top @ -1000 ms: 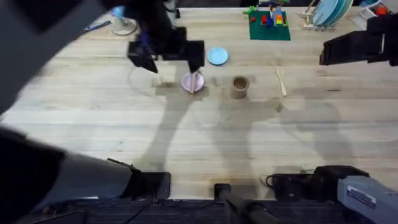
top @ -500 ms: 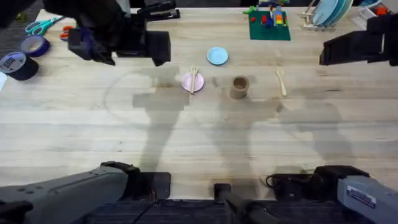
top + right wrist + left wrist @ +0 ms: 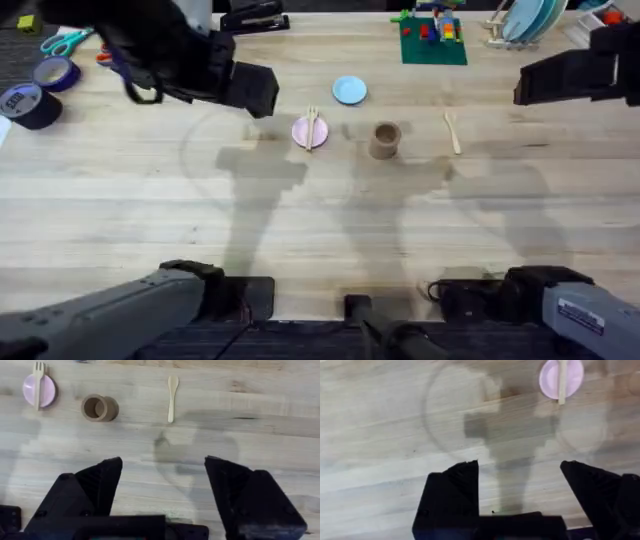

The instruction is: Pick up a utensil and set it on the pink plate, then put the other utensil in the container.

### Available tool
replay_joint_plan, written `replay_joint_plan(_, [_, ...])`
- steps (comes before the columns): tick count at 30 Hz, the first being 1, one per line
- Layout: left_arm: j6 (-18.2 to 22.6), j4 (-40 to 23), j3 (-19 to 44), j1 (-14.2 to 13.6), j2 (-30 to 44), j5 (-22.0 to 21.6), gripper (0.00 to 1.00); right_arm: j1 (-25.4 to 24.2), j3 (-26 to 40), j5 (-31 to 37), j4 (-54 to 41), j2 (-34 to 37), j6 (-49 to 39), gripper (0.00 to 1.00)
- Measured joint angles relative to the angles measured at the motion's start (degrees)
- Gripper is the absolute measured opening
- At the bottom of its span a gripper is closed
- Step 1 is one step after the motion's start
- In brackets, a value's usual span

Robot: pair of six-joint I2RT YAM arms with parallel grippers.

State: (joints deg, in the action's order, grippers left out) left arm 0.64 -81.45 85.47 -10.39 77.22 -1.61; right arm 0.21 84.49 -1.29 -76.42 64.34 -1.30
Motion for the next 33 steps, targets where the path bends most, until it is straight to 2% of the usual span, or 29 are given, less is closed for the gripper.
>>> replay_joint_plan(3, [4.3, 0.3, 0.0, 2.7, -2.2, 4.3, 0.992, 0.0, 0.0, 0.0, 0.0, 0.0, 0.0, 0.993])
replay_joint_plan(4, [8.7, 0.5, 0.0, 5.9, -4.6, 9.2, 0.992, 0.0, 0.0, 0.0, 0.0, 0.0, 0.0, 0.993])
replay_joint_plan(10, [16.9, 0.0, 0.0, 11.7, -7.2, 18.9, 0.992, 0.0, 0.0, 0.0, 0.0, 0.0, 0.0, 0.994])
replay_joint_plan(13, [20.7, -0.5, 0.0, 13.7, -7.9, 23.3, 0.992, 0.0, 0.0, 0.0, 0.0, 0.1, 0.0, 0.995])
replay_joint_plan(18, [25.1, -0.2, 0.0, 15.1, -9.0, 28.1, 0.992, 0.0, 0.2, 0.0, -0.1, 2.9, 0.0, 0.995])
replay_joint_plan(23, [26.9, 0.7, 0.0, 15.2, -9.9, 29.9, 0.992, 0.0, 0.2, 0.0, 0.7, 9.2, 0.0, 0.995])
replay_joint_plan(24, [27.5, 0.7, 0.0, 15.2, -9.9, 30.5, 0.994, 0.0, 0.2, 0.4, 4.5, 15.7, 0.2, 0.995])
replay_joint_plan(29, [27.7, 0.7, 0.0, 15.2, -9.9, 30.6, 0.994, 0.0, -0.2, 1.6, 7.1, 19.3, 0.3, 0.995])
replay_joint_plan(33, [27.7, 0.6, 0.0, 15.2, -10.0, 30.6, 0.994, 0.0, -4.3, 1.8, 12.0, 20.1, 1.1, 0.995])
